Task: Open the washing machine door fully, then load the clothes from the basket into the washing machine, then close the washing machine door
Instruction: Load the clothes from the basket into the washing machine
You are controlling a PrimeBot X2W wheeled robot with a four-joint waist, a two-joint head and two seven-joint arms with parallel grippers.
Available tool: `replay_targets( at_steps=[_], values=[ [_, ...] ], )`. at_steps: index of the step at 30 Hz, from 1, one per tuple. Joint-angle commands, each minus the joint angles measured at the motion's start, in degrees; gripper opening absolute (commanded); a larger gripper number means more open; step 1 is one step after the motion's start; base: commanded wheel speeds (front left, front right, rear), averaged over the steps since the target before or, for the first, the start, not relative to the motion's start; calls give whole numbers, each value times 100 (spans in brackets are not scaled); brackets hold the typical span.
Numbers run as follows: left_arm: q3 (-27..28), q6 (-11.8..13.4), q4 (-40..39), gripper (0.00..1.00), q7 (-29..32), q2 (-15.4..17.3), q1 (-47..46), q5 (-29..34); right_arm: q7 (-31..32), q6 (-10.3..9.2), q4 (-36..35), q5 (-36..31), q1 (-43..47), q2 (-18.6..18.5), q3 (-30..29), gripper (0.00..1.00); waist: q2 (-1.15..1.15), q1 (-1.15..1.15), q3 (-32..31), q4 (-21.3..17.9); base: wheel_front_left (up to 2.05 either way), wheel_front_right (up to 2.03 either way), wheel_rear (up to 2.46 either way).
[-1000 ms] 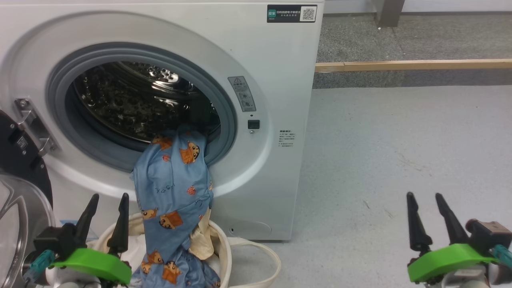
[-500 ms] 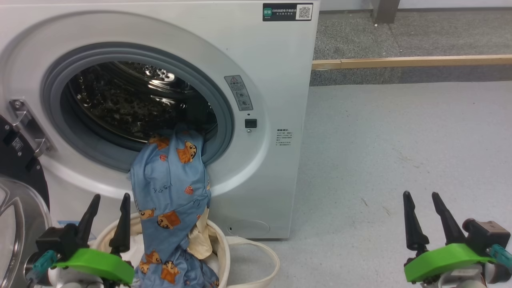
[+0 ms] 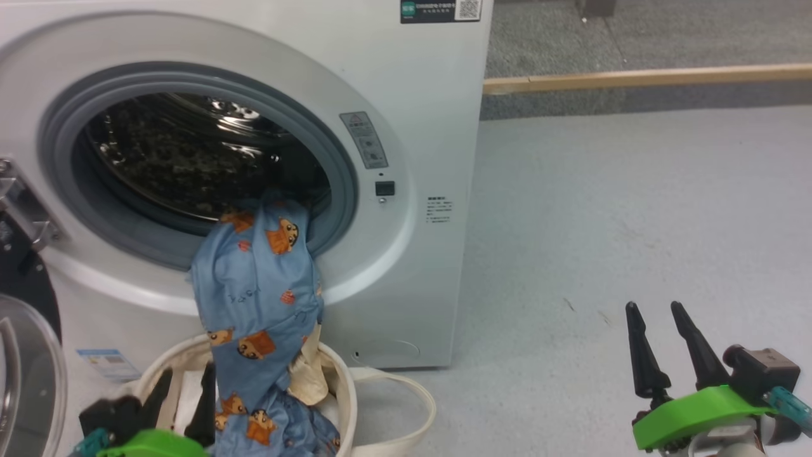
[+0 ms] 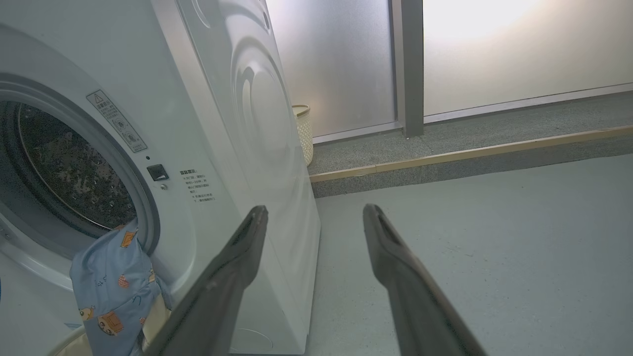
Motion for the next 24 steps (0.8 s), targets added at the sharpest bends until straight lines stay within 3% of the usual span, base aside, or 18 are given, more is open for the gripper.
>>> replay_targets(
  at_steps=[1,11,24],
  values=[
    [205,-32,-40,100,-69,100,-203,-43,-71,5,-192,26,-94,-138,97,100,0,0,59,-55,0,0,0],
    [-227,-33,1546,100,-61,4,-750,-550,-71,5,-239,31,-176,-147,205,100,0,0,506,-391,0,0,0],
    [-1063,-33,2773,100,91,240,-2288,-990,-71,5,-636,-368,-693,-30,81,100,0,0,2235,-686,0,0,0]
  ],
)
